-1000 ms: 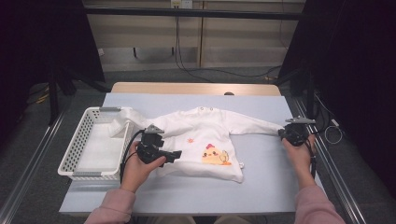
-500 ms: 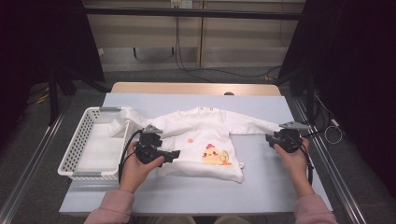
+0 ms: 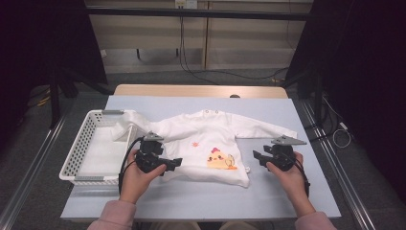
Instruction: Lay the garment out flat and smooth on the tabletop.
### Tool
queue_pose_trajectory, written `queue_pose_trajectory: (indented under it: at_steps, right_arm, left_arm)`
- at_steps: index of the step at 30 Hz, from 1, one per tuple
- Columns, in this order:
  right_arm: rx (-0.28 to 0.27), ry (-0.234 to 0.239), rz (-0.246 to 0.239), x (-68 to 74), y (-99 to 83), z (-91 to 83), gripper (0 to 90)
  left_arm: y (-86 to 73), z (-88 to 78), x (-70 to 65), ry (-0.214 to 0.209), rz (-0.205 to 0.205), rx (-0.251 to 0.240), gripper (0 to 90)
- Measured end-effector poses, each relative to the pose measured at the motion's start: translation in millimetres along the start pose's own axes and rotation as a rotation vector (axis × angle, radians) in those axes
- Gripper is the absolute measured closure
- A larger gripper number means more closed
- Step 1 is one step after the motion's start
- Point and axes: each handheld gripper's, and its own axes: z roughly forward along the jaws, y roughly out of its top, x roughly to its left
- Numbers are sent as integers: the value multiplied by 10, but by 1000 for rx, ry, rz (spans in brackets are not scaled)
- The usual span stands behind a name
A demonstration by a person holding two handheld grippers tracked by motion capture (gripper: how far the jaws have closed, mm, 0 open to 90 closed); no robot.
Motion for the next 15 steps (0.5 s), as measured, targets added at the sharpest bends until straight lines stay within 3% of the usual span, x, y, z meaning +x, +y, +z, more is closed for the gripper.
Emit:
queue_pose_trajectory:
  at_steps: [1,2,3,7,9,14,15]
  right_arm:
    - [0,5,-6,32,-6,-2,472]
    - [2,16,-7,88,-16,-8,470]
    - [0,22,-16,114,-25,-8,470]
    - [3,52,-28,252,-70,-17,463]
    - [8,64,-38,307,-99,-15,462]
    - [9,85,-61,427,-148,-31,456]
    - [4,88,-70,452,-156,-42,456]
  left_arm:
    - [-10,-11,-12,-6,-23,-7,136]
    - [-15,-29,1,-2,-7,1,137]
    - [-31,-39,-13,-10,-34,-6,139]
    - [-66,-112,-16,13,-11,-9,145]
    - [-90,-128,-36,19,-30,-21,150]
    - [-168,-179,-52,30,-21,-12,168]
    - [-185,-170,-81,23,-55,-37,181]
